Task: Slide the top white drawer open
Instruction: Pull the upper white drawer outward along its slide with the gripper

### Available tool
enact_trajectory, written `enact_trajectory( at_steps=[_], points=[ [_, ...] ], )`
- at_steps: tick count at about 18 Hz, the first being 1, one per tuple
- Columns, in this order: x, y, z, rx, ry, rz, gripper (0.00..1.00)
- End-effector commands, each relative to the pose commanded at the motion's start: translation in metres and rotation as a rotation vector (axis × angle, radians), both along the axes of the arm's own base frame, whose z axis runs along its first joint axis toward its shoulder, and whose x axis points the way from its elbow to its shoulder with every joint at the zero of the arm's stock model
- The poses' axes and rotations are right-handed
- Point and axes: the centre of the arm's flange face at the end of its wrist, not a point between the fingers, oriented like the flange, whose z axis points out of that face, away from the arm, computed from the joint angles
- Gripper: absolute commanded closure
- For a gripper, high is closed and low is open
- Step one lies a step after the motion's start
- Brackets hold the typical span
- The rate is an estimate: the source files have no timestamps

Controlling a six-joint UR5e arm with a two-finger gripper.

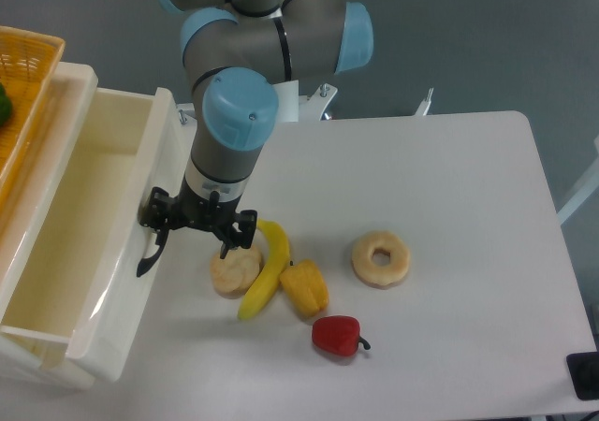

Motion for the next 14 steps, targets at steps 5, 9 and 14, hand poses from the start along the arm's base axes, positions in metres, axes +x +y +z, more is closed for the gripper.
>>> enact_trajectory(
  at_steps=[5, 9, 14],
  points=[
    [-0.016, -0.009, 0.0, -0.002, -0.001, 0.022, 0.0],
    [-0.028, -0.013, 0.005, 0.007, 0.003, 0.04, 0.0],
    [-0.041, -0.019, 0.008, 0.011, 0.005, 0.062, 0.0]
  ],
)
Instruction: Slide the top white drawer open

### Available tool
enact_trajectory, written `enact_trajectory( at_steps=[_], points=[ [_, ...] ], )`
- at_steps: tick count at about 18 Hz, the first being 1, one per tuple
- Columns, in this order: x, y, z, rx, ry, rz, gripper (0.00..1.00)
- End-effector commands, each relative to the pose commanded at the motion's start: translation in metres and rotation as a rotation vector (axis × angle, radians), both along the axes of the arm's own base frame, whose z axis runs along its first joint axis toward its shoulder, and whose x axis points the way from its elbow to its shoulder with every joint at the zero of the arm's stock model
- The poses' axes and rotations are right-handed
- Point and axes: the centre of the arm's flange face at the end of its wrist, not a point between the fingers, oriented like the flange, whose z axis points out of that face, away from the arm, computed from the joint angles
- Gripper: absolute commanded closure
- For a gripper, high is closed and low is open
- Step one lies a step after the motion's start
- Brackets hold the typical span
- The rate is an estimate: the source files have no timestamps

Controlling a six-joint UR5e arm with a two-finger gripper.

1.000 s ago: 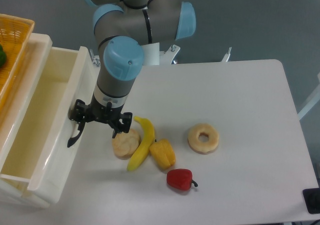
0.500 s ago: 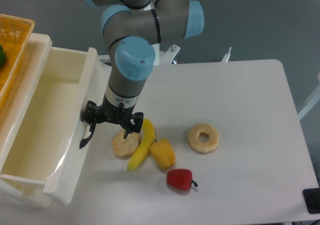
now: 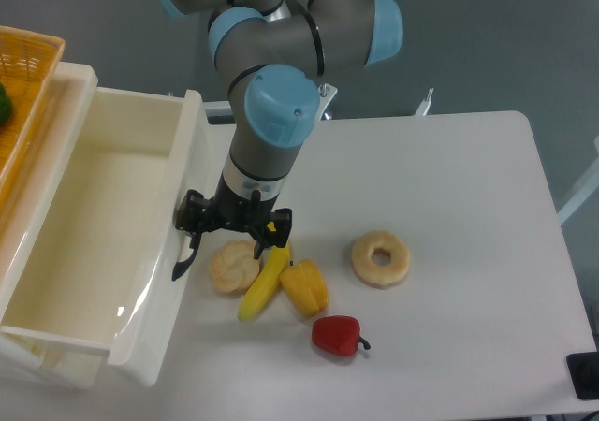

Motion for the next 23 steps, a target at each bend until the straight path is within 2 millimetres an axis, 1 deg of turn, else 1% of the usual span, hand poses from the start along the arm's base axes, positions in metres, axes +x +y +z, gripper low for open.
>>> enact_trajectory(
  at_steps=[4, 6, 10, 12, 20, 23],
  points=[
    [-0.008, -0.005, 0.0, 0.002, 0.0, 0.012, 0.0],
    [-0.009, -0.004, -0.002, 0.004, -0.007, 0.014, 0.0],
    [-0.012, -0.005, -0.003, 0.047, -0.059, 0.023, 0.0],
    [-0.017, -0.006, -0.004, 0.075, -0.096, 0.034, 0.0],
    [-0.018, -0.008, -0.007, 0.094, -0.14, 0.043, 0.0],
    [-0.032, -0.016, 0.001, 0.108, -0.127, 0.067, 0.0]
  ],
)
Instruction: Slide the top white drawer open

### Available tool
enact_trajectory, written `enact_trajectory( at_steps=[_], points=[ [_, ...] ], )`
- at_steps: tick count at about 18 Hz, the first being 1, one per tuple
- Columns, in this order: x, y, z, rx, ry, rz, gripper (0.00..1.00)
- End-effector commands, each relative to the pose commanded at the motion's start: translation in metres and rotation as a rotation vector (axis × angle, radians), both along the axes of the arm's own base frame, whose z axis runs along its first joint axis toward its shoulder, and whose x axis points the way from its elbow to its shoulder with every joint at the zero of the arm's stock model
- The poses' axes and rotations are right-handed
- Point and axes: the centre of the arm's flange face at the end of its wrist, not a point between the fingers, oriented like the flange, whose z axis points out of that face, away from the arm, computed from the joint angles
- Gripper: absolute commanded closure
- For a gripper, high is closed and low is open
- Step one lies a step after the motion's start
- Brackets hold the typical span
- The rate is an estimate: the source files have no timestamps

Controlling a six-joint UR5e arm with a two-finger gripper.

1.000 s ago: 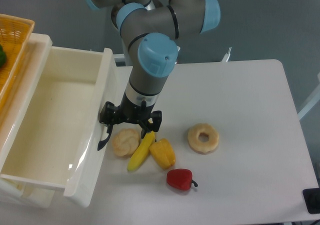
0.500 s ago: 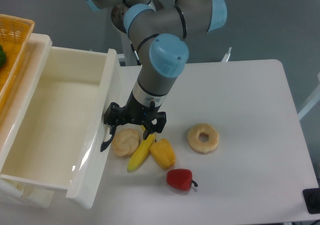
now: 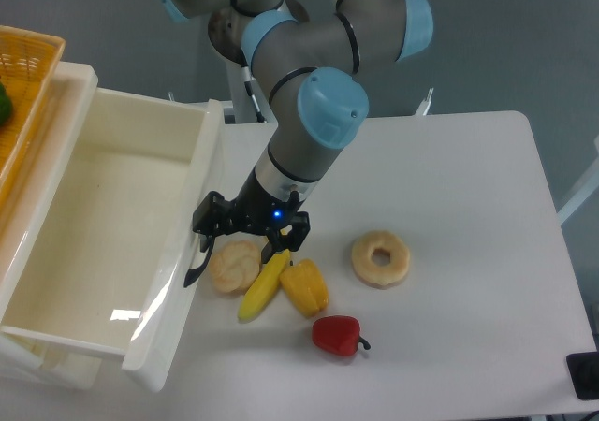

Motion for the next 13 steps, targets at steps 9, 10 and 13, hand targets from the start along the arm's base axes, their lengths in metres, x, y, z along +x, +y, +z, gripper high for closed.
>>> enact_trajectory(
  at_steps=[9, 10, 13],
  points=[
    [-0.085, -0.037, -0.003, 0.08, 0.155, -0.106, 0.0],
    [-0.095, -0.043, -0.005, 0.098, 0.194, -0.146, 0.0],
    [-0.12, -0.053, -0.028, 0.081, 0.307, -0.297, 0.0]
  ],
)
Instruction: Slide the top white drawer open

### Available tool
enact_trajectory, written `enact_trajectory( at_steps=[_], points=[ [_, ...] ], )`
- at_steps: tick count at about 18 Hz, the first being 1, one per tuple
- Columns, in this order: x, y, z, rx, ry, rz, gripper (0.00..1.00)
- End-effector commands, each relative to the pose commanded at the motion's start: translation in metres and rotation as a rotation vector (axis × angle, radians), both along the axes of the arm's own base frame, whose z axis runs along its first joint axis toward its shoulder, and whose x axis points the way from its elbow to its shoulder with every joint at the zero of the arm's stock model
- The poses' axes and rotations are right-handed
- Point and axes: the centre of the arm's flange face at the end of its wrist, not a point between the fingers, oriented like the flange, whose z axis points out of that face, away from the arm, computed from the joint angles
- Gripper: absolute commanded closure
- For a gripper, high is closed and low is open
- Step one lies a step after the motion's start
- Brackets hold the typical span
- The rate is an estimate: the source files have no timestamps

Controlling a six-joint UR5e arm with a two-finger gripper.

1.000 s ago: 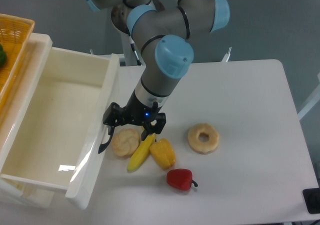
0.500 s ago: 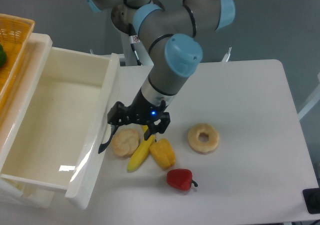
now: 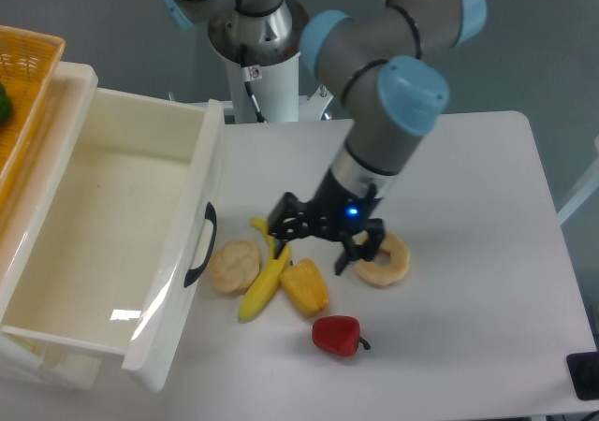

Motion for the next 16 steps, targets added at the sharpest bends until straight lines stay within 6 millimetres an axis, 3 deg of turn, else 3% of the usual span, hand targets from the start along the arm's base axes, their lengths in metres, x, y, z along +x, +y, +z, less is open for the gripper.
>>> enact_trajectory(
  at_steps=[3, 9, 12, 16],
  points=[
    [-0.015, -0.004, -0.021, -0.092, 0.146, -0.123, 0.0],
    [-0.029, -0.009, -0.046, -0.164, 0.279, -0.456, 0.0],
    [-0.037, -0.018, -0.051, -0.252, 0.342, -0.598, 0.0],
    [-0.042, -0.021, -0.051, -0.3, 0.366, -0.639, 0.0]
  ],
)
